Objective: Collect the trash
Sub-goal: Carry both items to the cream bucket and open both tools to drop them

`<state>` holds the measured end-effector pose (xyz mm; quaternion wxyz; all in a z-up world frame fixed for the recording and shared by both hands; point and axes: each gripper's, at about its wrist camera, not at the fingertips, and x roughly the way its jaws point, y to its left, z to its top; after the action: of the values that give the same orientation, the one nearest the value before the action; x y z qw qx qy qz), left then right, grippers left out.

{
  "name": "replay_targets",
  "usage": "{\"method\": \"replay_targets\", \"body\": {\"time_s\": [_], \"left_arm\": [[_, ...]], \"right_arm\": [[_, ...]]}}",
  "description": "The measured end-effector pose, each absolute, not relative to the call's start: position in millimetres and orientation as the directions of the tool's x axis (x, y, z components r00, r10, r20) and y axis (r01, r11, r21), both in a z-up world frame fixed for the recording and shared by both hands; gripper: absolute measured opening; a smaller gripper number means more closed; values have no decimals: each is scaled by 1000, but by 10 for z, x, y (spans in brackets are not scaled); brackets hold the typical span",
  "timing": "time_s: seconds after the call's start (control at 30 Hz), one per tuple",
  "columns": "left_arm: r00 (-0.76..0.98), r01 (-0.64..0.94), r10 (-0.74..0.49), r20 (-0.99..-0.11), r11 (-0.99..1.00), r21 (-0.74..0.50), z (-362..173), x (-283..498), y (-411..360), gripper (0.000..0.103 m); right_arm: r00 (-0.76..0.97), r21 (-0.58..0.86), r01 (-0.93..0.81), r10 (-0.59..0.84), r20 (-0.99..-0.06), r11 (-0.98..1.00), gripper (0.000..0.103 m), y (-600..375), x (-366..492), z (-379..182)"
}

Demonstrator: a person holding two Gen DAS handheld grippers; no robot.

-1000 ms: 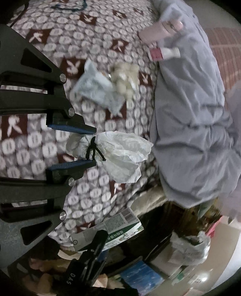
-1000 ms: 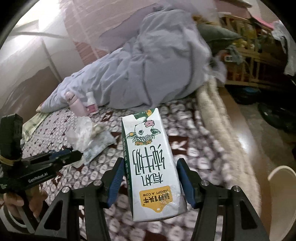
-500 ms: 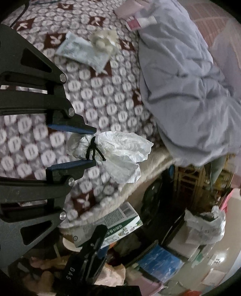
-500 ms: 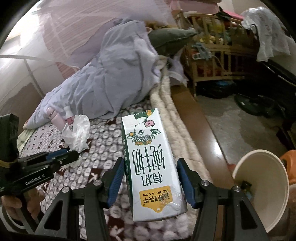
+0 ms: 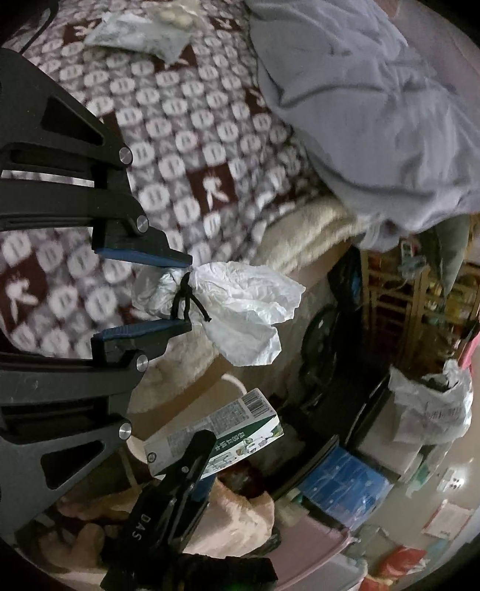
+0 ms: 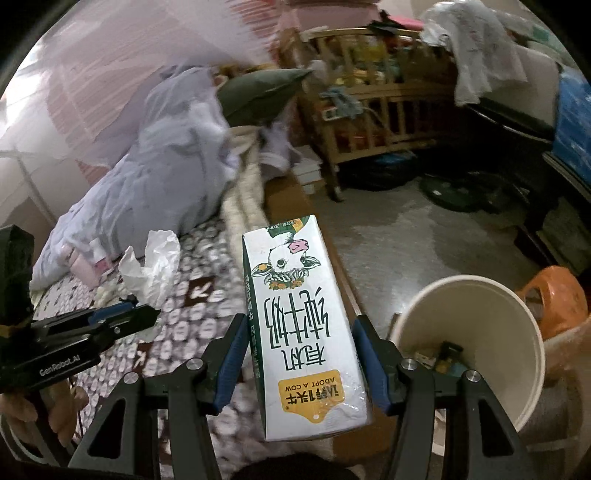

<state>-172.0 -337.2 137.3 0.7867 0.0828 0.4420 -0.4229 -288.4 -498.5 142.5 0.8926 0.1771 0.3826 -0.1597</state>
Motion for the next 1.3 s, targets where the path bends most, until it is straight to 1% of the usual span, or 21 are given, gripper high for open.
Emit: {"method": "replay_targets", "body": {"time_s": [0.43, 0.7, 0.87, 1.3], "left_arm": [[163, 821, -609, -776, 521, -235, 1358, -2036, -4190, 25], [62, 856, -620, -782, 437, -278, 1297, -2219, -4709, 25], [31, 873, -611, -791, 403, -276, 1233, -2371, -5009, 25], [9, 888, -594, -804, 375, -267, 1103, -2456, -5250, 25]], "right_arm": [[602, 176, 566, -259, -755, 805, 56, -5602, -3372, 1356], [554, 184, 653, -298, -777, 734, 56, -5982, -3666, 1207], [525, 191, 698, -312, -791, 690, 56, -6176, -3822, 1110], [495, 186, 736, -330, -804, 651, 56, -6374, -3898, 966]]}}
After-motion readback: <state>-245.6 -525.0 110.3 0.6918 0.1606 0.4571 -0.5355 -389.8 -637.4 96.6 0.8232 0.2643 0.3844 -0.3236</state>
